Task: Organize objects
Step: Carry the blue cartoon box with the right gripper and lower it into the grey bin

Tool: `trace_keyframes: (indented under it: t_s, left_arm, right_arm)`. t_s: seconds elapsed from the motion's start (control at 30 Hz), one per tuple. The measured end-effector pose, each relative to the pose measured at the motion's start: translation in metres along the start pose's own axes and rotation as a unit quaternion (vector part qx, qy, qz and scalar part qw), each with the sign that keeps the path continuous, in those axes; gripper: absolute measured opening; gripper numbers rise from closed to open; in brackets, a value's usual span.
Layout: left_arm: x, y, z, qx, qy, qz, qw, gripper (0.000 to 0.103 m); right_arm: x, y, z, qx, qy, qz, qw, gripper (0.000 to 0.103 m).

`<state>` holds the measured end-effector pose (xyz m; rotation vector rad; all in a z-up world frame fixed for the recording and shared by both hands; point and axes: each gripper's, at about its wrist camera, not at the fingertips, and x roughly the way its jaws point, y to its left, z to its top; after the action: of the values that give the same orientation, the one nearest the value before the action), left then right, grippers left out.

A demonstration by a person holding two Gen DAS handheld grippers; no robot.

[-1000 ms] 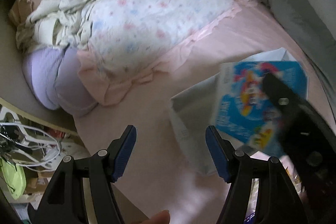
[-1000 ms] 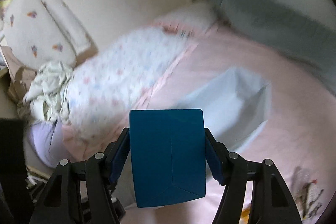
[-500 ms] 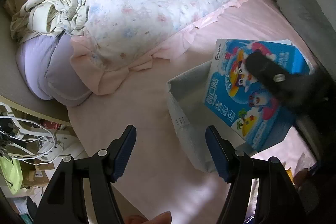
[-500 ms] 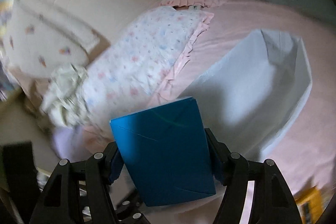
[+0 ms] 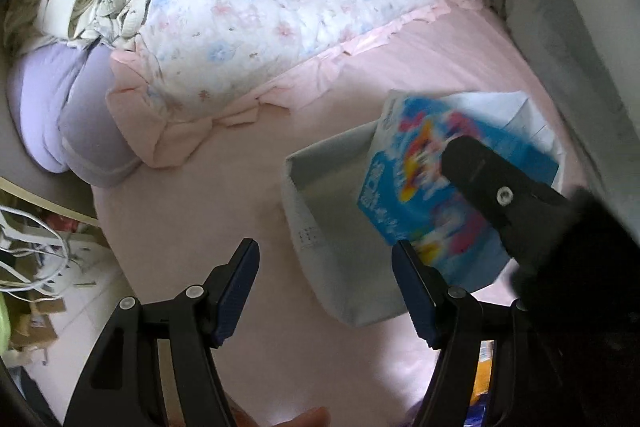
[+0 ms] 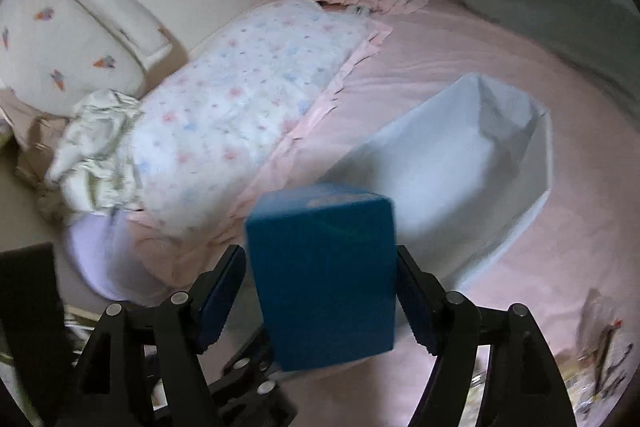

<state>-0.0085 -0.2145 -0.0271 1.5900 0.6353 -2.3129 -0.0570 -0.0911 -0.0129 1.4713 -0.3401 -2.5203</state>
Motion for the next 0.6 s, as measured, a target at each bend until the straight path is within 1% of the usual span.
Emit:
trace_keyframes:
  t_s: [0.07, 0.13, 0.17, 0.2, 0.23, 0.3, 0.33, 0.37, 0.4, 0.43, 0.5, 0.53, 0.6]
  left_arm:
    - [0.001, 0.000, 0.000, -0.010, 0.005, -0.003, 0.9999, 0.068]
    - [0.002, 0.003, 0.001, -0.034, 0.009, -0.008, 0.9994, 0.068]
    - [0.002, 0.006, 0.001, -0.047, 0.011, -0.009, 0.9988, 0.068]
    - [0.002, 0.010, 0.001, -0.064, 0.011, -0.014, 0.9978, 0.068]
    - [0.003, 0.014, 0.001, -0.079, 0.012, -0.021, 0.9966, 0.068]
    - [0.005, 0.020, 0.000, -0.101, 0.017, -0.030, 0.9943, 0.068]
    - [0.005, 0.021, 0.000, -0.110, 0.017, -0.030, 0.9934, 0.068]
    - [0.004, 0.022, -0.001, -0.115, 0.014, -0.020, 0.9931, 0.068]
    - [0.002, 0.022, -0.001, -0.119, 0.004, 0.000, 0.9929, 0.068]
    - [0.001, 0.022, -0.001, -0.121, -0.003, 0.012, 0.9926, 0.068]
    - [0.000, 0.023, -0.001, -0.130, -0.012, 0.031, 0.9910, 0.068]
    - [0.000, 0.024, -0.001, -0.135, -0.015, 0.037, 0.9901, 0.068]
    - [0.000, 0.026, 0.000, -0.140, -0.017, 0.041, 0.9891, 0.068]
  right_arm:
    - [-0.001, -0.009, 0.003, 0.038, 0.022, 0.030, 0.999, 0.078]
    - [-0.003, -0.017, 0.005, 0.073, 0.029, 0.054, 0.996, 0.080]
    - [-0.004, -0.026, 0.007, 0.104, 0.028, 0.083, 0.991, 0.081]
    - [-0.004, -0.031, 0.007, 0.133, 0.024, 0.101, 0.986, 0.081]
    - [-0.003, -0.041, 0.005, 0.163, 0.025, 0.127, 0.978, 0.081]
    - [-0.003, -0.051, 0.005, 0.193, 0.026, 0.157, 0.968, 0.081]
    - [-0.003, -0.055, 0.003, 0.204, 0.023, 0.173, 0.963, 0.081]
    - [-0.006, -0.057, 0.006, 0.211, 0.019, 0.187, 0.959, 0.081]
    - [-0.009, -0.058, 0.006, 0.214, 0.012, 0.196, 0.957, 0.081]
    - [-0.013, -0.058, 0.006, 0.214, -0.002, 0.194, 0.957, 0.081]
    - [-0.022, -0.058, 0.008, 0.208, -0.029, 0.167, 0.963, 0.081]
    - [-0.026, -0.056, 0.008, 0.199, -0.043, 0.153, 0.967, 0.081]
    - [-0.030, -0.056, 0.007, 0.191, -0.061, 0.143, 0.969, 0.081]
